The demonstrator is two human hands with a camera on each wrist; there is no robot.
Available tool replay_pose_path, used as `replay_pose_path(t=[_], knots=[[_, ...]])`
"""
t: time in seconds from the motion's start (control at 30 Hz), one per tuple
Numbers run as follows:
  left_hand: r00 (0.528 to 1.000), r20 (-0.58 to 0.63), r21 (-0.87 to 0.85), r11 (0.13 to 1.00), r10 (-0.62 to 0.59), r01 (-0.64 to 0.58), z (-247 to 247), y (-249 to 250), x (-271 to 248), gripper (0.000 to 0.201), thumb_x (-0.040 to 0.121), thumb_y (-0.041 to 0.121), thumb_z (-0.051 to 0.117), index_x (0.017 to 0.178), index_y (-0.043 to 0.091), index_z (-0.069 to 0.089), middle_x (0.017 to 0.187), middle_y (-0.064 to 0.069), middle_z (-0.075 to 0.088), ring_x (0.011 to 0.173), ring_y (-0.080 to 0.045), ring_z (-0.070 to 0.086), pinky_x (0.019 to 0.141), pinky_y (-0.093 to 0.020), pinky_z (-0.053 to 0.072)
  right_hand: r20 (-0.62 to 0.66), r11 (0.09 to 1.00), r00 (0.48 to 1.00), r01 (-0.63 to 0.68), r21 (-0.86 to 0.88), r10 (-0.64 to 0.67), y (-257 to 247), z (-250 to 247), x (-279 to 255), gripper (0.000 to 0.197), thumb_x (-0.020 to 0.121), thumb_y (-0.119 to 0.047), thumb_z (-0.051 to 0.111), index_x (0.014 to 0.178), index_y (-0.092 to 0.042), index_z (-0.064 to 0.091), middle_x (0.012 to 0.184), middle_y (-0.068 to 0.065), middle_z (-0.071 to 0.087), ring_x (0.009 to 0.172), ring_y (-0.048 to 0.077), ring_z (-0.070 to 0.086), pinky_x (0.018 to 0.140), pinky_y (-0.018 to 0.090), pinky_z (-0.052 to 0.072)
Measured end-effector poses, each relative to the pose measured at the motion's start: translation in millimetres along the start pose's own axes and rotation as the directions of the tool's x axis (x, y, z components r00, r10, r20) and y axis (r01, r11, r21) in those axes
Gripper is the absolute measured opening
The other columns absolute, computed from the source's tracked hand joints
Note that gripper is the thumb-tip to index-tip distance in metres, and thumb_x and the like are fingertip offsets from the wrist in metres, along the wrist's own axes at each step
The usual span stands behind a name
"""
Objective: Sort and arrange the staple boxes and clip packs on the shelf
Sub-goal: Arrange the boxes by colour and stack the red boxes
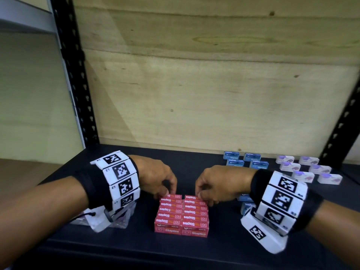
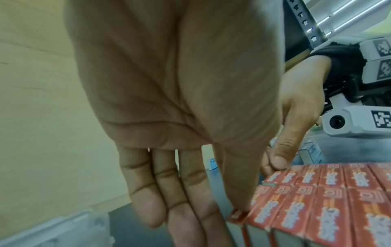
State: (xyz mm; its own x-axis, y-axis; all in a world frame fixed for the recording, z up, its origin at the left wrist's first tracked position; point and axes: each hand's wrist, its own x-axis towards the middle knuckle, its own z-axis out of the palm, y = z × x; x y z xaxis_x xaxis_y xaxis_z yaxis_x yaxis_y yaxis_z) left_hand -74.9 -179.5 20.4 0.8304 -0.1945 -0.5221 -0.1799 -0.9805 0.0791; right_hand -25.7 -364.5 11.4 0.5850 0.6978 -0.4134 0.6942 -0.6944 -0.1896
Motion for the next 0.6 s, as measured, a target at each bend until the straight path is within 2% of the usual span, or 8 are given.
replay_pose_path(t=[0.1, 0.23, 0.33, 0.4, 0.5, 0.6], knots=[[1.000, -0.001, 0.030, 0.999, 0.013, -0.013, 0, 3, 0, 0.023, 0.100, 0.032, 0.051, 0.121, 0.034, 0.060, 0.087, 0.019, 0.063, 0.091, -0.003, 0.064, 0.076, -0.022, 0.042, 0.001, 1.000, 1.000, 0.002, -0.019, -0.002, -2, 0, 3, 0.020, 0.101, -0.031, 0.051, 0.109, -0.025, 0.068, 0.086, -0.010, 0.072, 0.074, 0.002, 0.065, 0.067, 0.017, 0.045], [1.000, -0.001, 0.031, 0.999, 0.009, -0.009, 0, 3, 0, 0.024, 0.100, 0.033, 0.050, 0.122, 0.035, 0.059, 0.096, 0.016, 0.066, 0.093, -0.004, 0.063, 0.076, -0.022, 0.042, 0.009, 0.999, 1.000, 0.005, -0.036, -0.005, -4, -1, 4, 0.020, 0.101, -0.032, 0.050, 0.110, -0.026, 0.067, 0.086, -0.011, 0.071, 0.076, 0.003, 0.065, 0.066, 0.016, 0.044], [1.000, -0.010, 0.025, 1.000, 0.003, -0.003, 0, 3, -1, 0.024, 0.100, 0.034, 0.051, 0.122, 0.035, 0.058, 0.097, 0.018, 0.064, 0.094, -0.004, 0.061, 0.083, -0.024, 0.043, 0.017, 0.999, 1.000, 0.000, -0.037, 0.000, -3, -1, 2, 0.020, 0.101, -0.033, 0.051, 0.111, -0.026, 0.067, 0.090, -0.010, 0.073, 0.077, 0.004, 0.065, 0.066, 0.017, 0.044], [0.999, -0.031, 0.032, 0.999, -0.006, 0.007, -1, 4, -3, 0.025, 0.099, 0.035, 0.052, 0.123, 0.037, 0.057, 0.096, 0.021, 0.060, 0.094, -0.003, 0.057, 0.087, -0.026, 0.044, 0.010, 0.999, 1.000, -0.004, -0.043, 0.005, -2, -2, 1, 0.020, 0.100, -0.035, 0.052, 0.110, -0.027, 0.067, 0.093, -0.009, 0.074, 0.082, 0.005, 0.066, 0.070, 0.018, 0.045], [0.997, -0.073, 0.040, 0.999, -0.012, 0.015, -3, 5, -7, 0.026, 0.098, 0.037, 0.053, 0.124, 0.039, 0.055, 0.109, 0.013, 0.065, 0.096, -0.007, 0.059, 0.091, -0.030, 0.049, -0.022, 0.999, 1.000, -0.006, -0.045, 0.005, 2, -3, -4, 0.020, 0.099, -0.038, 0.053, 0.108, -0.028, 0.068, 0.094, -0.008, 0.075, 0.087, 0.005, 0.066, 0.080, 0.023, 0.048], [0.995, -0.097, 0.054, 0.999, -0.003, 0.008, -8, 11, -8, 0.027, 0.098, 0.039, 0.054, 0.124, 0.038, 0.054, 0.112, 0.011, 0.066, 0.095, -0.007, 0.060, 0.088, -0.028, 0.049, -0.058, 0.999, 0.998, -0.016, -0.044, 0.013, 12, -6, -14, 0.017, 0.098, -0.039, 0.054, 0.104, -0.029, 0.067, 0.092, -0.008, 0.076, 0.085, 0.004, 0.064, 0.085, 0.026, 0.050]])
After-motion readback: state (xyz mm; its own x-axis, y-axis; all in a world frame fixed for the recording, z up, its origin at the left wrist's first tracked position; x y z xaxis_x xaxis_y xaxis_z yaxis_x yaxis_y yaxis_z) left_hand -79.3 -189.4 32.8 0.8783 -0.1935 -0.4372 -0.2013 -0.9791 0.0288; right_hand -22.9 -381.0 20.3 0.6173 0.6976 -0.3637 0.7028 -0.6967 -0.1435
